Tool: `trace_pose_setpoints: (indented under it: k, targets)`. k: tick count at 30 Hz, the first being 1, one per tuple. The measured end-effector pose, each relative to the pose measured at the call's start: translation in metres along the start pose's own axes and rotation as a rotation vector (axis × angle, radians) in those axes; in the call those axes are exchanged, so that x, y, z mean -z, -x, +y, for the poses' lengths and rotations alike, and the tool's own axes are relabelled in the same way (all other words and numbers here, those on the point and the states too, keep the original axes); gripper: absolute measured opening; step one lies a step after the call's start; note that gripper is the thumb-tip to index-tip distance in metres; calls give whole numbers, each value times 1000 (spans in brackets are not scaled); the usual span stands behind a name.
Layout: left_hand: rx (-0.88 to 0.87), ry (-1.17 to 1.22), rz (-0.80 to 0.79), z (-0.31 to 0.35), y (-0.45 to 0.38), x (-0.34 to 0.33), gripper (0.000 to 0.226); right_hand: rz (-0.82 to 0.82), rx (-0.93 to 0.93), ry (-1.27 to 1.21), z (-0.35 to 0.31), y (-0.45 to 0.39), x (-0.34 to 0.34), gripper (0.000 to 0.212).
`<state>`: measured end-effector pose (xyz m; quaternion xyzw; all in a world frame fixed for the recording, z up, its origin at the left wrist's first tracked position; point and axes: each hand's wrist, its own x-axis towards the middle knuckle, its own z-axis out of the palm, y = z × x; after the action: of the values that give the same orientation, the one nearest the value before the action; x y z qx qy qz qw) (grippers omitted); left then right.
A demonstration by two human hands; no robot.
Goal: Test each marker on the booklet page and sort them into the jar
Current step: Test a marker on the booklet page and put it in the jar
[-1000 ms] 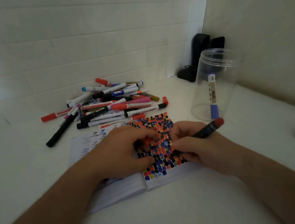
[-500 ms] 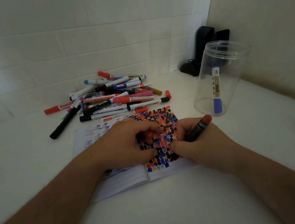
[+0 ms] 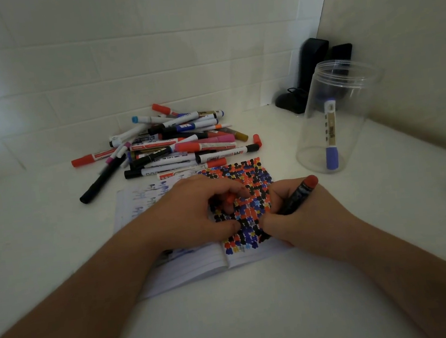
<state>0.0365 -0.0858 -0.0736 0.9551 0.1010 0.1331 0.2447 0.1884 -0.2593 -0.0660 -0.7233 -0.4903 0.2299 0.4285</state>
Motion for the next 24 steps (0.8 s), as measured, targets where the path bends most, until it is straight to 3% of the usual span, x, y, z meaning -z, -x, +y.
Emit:
trace_pose_setpoints:
  k: [9,17,24]
  targets:
    - [0,13,-2,-1,-1,0,51,1,-38,-64,2,-1,1,33]
    - [-8,16,-2,-3,-1,-1,52,10,25,49,3,-2,0,30]
    - [-13,17,8,-3,-1,-2,51,12,-7,-44,5,-2,-1,33]
